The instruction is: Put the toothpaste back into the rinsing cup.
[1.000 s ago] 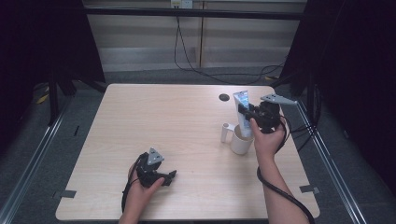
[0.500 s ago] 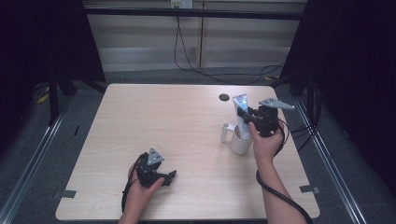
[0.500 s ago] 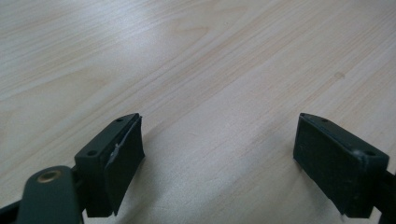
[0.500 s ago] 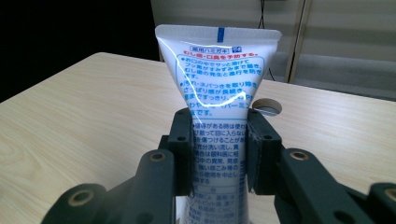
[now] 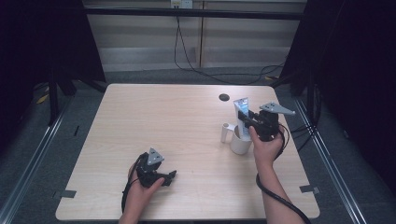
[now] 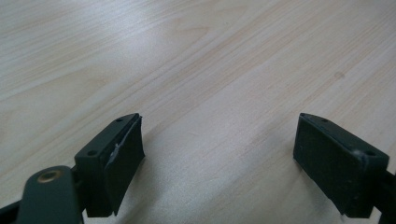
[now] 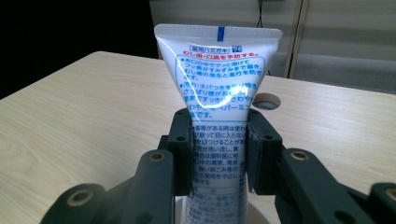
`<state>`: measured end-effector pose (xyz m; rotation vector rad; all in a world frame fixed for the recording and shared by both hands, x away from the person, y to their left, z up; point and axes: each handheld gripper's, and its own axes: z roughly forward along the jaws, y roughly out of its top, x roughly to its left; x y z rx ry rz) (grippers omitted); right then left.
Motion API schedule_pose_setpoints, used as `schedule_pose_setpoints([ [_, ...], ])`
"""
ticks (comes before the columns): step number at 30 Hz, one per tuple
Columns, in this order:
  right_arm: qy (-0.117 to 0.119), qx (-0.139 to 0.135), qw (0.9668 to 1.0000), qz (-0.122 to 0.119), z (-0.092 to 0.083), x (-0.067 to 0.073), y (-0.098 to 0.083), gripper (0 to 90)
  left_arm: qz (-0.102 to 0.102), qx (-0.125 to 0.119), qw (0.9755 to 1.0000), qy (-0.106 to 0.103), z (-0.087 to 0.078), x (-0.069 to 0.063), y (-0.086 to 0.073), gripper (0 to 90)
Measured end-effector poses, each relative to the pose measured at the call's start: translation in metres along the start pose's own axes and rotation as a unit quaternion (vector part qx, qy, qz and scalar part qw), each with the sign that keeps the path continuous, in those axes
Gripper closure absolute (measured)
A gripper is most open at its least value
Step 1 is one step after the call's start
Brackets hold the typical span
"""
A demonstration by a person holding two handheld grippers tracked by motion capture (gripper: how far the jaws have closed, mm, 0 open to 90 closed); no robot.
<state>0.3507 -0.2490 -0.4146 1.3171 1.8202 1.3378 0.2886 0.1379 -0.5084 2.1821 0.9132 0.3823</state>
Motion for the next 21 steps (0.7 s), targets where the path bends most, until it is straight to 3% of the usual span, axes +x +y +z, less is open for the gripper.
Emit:
schedule_pose_setpoints([
  [21, 0.004, 0.001, 1.0, 0.001, -0.004, 0.001, -0.015, 67.0, 0.0, 0.0, 1.0, 0.001, 0.0, 0.0, 0.0, 15.9],
])
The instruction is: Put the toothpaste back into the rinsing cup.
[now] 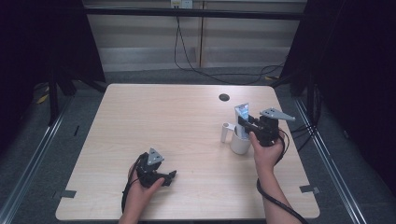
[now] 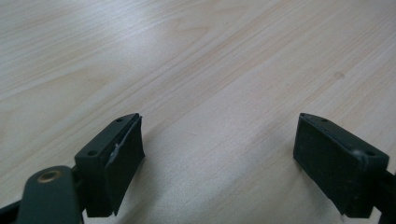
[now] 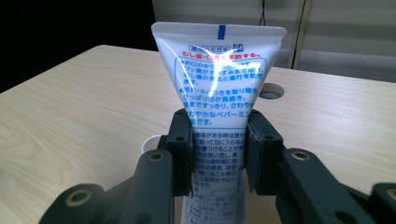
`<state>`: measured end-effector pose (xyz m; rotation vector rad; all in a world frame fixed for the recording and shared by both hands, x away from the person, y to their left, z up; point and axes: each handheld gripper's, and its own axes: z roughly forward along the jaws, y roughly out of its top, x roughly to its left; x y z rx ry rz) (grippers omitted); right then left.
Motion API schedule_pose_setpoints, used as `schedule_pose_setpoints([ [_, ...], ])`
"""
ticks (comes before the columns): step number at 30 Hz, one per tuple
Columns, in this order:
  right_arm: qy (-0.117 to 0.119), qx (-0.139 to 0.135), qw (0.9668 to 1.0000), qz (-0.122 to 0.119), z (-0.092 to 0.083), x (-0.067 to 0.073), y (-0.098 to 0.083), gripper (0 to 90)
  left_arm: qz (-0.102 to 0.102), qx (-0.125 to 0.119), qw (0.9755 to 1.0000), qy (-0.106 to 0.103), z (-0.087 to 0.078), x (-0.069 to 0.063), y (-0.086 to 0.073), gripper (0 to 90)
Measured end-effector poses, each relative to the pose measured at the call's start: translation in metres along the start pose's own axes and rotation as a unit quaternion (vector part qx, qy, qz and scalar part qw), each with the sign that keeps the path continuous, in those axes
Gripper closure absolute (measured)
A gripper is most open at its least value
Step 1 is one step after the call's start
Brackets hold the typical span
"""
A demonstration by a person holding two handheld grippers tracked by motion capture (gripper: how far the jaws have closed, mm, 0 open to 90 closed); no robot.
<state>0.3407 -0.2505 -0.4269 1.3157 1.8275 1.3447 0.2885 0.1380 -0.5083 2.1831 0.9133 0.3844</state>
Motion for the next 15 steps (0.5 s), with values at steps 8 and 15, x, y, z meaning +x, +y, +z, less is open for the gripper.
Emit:
schedule_pose_setpoints([
  [8, 0.0, 0.005, 1.0, -0.002, -0.0041, -0.0007, -0.0039, 66.7, 0.0, 0.0, 1.0, 0.0, 0.0, 0.0, 0.0, 15.9],
  [15, 0.001, 0.008, 0.9999, -0.006, -0.0086, -0.0009, -0.0085, 66.7, 0.001, 0.001, 1.0, 0.0, -0.0001, 0.0002, 0.0, 15.9],
])
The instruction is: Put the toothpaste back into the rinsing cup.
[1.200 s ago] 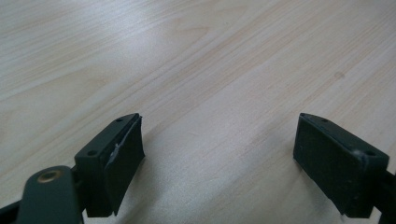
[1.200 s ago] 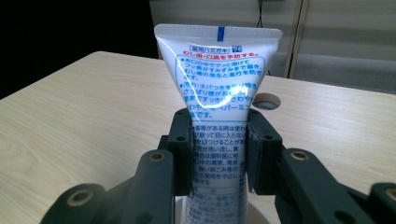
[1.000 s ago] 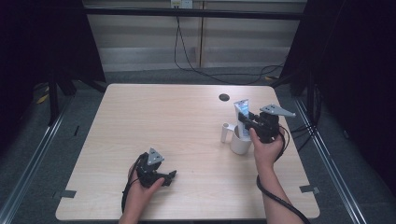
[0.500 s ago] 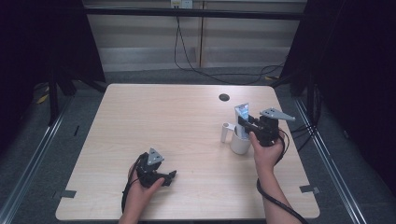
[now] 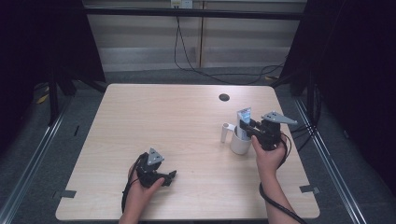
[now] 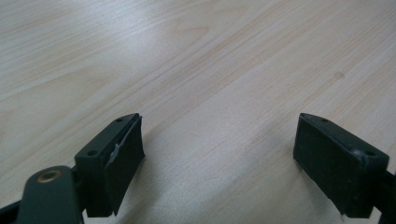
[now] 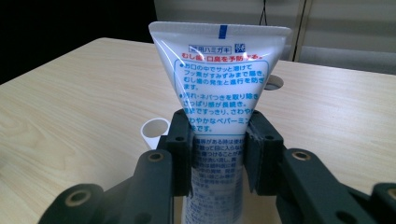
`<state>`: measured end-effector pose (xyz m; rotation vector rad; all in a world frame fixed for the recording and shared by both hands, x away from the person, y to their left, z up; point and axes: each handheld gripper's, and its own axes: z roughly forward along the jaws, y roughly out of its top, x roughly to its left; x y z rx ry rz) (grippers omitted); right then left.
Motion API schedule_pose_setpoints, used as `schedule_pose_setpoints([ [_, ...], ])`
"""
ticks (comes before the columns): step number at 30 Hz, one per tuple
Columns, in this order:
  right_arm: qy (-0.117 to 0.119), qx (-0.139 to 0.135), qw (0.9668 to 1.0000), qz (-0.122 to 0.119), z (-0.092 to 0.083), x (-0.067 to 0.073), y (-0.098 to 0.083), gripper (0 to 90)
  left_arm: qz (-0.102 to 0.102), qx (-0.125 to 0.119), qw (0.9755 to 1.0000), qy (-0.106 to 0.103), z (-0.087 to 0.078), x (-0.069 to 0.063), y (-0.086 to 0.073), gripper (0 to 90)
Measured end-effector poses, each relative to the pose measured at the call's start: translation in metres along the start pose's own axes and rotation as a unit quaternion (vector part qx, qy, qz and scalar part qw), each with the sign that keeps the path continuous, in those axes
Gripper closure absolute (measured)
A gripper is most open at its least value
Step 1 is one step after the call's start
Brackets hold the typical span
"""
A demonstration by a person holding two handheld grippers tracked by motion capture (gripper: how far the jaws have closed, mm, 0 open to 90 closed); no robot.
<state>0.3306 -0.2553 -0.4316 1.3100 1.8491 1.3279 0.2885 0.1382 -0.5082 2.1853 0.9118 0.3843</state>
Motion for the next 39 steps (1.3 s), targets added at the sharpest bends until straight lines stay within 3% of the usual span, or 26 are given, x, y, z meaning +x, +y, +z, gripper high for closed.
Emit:
schedule_pose_setpoints([
  [39, 0.0, 0.031, 0.9995, -0.006, -0.004, 0.001, -0.014, 64.8, 0.0, 0.0, 1.0, -0.001, 0.0, 0.0, 0.0, 15.9],
])
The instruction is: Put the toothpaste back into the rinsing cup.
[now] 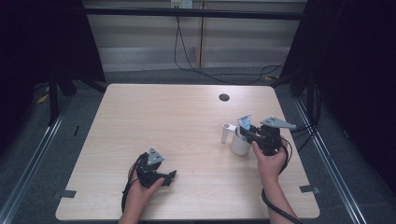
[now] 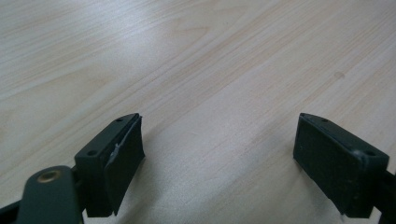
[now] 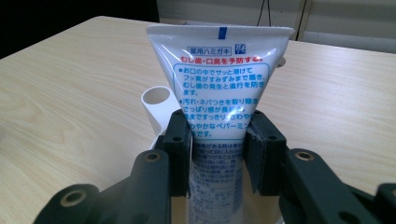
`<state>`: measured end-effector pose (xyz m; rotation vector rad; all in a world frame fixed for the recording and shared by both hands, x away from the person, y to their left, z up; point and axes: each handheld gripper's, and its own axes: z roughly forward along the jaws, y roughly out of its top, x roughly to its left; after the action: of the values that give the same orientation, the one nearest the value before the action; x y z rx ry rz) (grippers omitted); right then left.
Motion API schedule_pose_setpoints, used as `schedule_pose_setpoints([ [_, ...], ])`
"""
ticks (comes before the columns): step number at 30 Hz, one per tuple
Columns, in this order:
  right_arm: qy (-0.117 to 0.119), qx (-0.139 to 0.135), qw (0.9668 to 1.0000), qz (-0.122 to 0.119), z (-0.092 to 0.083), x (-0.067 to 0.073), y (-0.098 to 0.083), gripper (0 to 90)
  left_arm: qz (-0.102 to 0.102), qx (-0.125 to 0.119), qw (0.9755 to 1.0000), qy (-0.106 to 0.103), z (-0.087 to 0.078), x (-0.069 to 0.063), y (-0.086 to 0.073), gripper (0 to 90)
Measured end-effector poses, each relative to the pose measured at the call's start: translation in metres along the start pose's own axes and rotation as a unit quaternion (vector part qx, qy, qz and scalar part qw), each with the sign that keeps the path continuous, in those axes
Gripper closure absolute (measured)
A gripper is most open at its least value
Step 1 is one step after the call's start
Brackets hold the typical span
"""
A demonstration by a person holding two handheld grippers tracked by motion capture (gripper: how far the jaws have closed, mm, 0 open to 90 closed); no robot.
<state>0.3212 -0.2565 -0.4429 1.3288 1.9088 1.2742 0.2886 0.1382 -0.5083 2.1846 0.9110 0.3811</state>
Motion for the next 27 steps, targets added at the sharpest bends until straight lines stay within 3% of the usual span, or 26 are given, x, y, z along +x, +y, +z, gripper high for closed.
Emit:
schedule_pose_setpoints([
  [27, 0.002, 0.014, 0.9999, -0.009, -0.0005, 0.0005, -0.0009, 62.4, 0.0, 0.0, 1.0, 0.0, 0.0, 0.0, 0.0, 15.9],
])
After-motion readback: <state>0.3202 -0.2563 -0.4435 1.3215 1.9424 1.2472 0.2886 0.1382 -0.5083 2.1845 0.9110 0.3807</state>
